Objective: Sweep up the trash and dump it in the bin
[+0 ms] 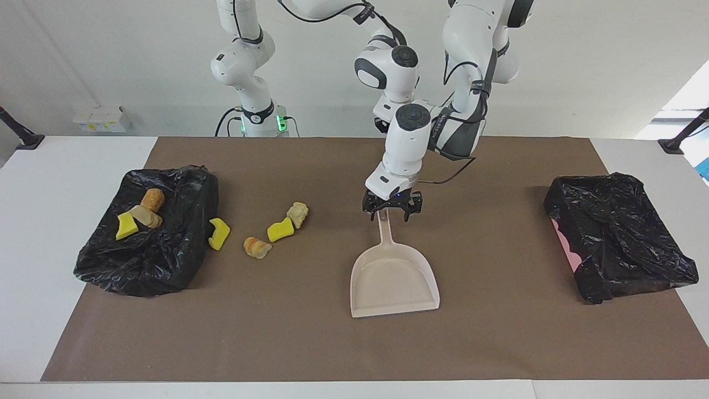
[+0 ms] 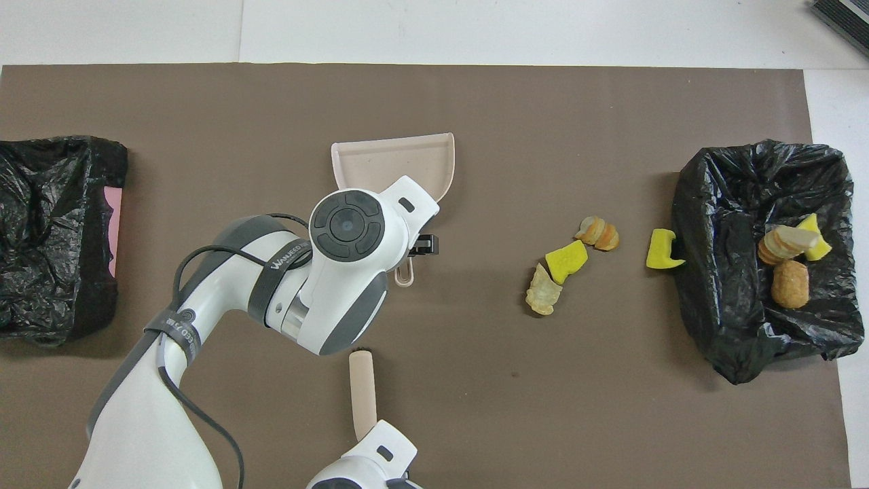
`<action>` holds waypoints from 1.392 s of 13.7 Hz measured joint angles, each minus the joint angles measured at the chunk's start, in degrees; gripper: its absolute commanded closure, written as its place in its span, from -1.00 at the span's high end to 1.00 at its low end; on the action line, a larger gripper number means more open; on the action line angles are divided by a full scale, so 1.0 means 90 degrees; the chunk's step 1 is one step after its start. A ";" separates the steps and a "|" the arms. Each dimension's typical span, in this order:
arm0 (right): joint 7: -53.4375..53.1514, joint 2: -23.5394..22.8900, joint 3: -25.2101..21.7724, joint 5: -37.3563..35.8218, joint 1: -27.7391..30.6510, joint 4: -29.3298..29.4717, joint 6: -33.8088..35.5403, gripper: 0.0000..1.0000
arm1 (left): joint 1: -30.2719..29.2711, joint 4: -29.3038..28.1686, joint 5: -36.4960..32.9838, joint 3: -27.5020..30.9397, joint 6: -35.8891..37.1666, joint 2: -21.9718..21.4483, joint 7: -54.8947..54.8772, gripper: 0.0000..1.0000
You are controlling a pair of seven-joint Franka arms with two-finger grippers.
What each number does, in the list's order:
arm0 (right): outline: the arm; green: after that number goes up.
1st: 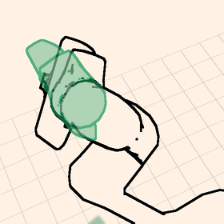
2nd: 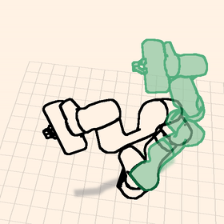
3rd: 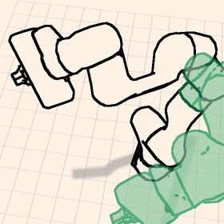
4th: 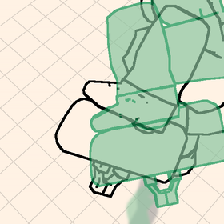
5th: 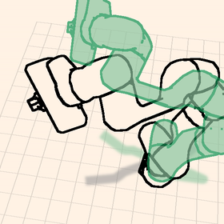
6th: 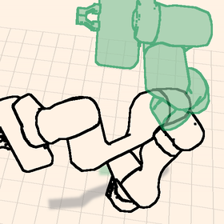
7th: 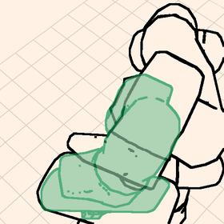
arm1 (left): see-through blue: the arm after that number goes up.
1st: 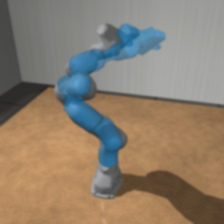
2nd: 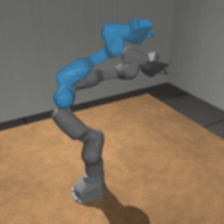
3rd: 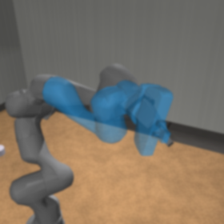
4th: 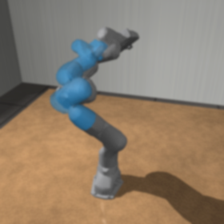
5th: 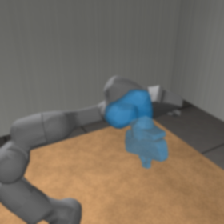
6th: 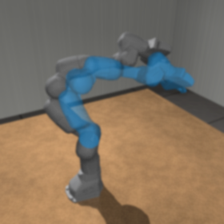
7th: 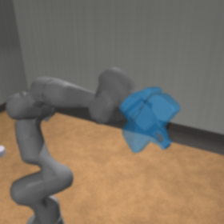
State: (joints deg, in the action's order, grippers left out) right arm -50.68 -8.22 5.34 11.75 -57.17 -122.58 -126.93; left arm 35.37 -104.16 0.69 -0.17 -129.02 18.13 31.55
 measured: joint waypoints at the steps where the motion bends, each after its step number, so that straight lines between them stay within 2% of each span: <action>1: 0.0000 0.0000 -0.0001 0.0009 0.0033 -0.0001 0.0000 -1.00 | 0.0005 -0.0053 0.0000 -0.0001 -0.0082 0.0012 0.0029 0.96; 2: 0.0000 0.0000 -0.0001 0.0016 0.0051 -0.0003 0.0000 -1.00 | 0.0023 -0.0086 0.0000 -0.0003 -0.0162 0.0050 0.0145 0.88; 3: 0.0000 0.0000 -0.0001 0.0023 0.0057 -0.0004 0.0000 -1.00 | 0.0041 -0.0091 0.0000 -0.0012 -0.0256 0.0107 0.0306 0.68; 5: 0.0000 0.0000 0.0000 0.0027 0.0056 -0.0007 0.0000 -1.00 | 0.0050 -0.0091 0.0000 -0.0030 -0.0348 0.0184 0.0438 0.06; 7: 0.0000 0.0000 0.0000 0.0027 0.0057 -0.0008 0.0002 -1.00 | 0.0050 -0.0090 -0.0002 -0.0028 -0.0381 0.0202 0.0465 -0.67; 8: 0.0000 0.0000 -0.0001 0.0027 0.0058 -0.0010 0.0020 -1.00 | 0.0050 -0.0087 -0.0003 -0.0027 -0.0403 0.0202 0.0470 -0.94; 9: -0.0004 0.0002 -0.0006 0.0027 0.0069 -0.0009 0.0096 -1.00 | 0.0050 -0.0085 -0.0004 -0.0027 -0.0411 0.0202 0.0471 -1.00; 12: -0.0154 0.0124 -0.0027 0.0000 0.0314 -0.0003 0.0640 -1.00 | 0.0050 -0.0060 -0.0057 -0.0022 -0.0430 0.0202 0.0418 -1.00; 16: -0.0316 0.0543 -0.0059 -0.0099 0.0855 -0.0002 0.1245 -1.00 | 0.0046 -0.0009 -0.0351 0.0008 -0.0365 0.0131 -0.0012 -1.00; 19: -0.0286 0.0960 -0.0072 -0.0455 0.1454 -0.0001 0.1791 -1.00 | 0.0026 0.0043 -0.0375 0.0057 0.0370 -0.0219 -0.1170 -1.00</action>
State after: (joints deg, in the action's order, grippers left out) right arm -53.25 0.42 4.70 7.65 -44.08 -122.59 -110.81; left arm 35.60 -103.78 -2.69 0.35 -125.69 16.15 21.02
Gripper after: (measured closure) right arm 0.740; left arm 0.687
